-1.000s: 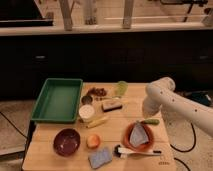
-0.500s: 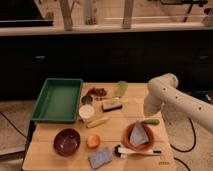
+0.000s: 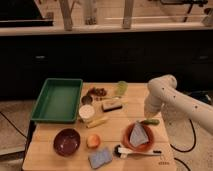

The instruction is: Place pepper in purple bowl

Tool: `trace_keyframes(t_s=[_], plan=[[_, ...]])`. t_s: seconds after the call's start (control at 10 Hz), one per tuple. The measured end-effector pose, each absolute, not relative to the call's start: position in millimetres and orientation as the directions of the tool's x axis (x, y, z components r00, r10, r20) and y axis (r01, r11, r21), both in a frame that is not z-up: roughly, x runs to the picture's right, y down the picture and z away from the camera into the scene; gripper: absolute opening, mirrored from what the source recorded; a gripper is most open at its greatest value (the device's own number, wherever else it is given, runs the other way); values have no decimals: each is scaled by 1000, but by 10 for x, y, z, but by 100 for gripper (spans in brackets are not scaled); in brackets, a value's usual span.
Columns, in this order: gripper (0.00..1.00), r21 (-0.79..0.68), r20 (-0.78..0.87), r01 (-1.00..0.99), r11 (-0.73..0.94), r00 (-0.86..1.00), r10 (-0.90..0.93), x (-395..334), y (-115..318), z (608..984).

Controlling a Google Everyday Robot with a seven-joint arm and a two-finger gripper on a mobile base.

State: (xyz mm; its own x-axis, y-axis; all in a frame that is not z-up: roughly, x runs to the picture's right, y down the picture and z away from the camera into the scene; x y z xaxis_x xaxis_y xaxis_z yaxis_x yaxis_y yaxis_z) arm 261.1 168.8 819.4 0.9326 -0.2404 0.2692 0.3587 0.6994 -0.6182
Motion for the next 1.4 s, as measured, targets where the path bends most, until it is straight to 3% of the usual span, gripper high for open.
trace_keyframes(t_s=[0.9, 1.0, 1.4], plan=[[79, -680, 280, 312, 663, 947, -159, 2857, 2057, 8500], [75, -684, 282, 311, 660, 947, -154, 2868, 2091, 8522], [37, -685, 296, 325, 652, 942, -158, 2820, 2129, 8559]])
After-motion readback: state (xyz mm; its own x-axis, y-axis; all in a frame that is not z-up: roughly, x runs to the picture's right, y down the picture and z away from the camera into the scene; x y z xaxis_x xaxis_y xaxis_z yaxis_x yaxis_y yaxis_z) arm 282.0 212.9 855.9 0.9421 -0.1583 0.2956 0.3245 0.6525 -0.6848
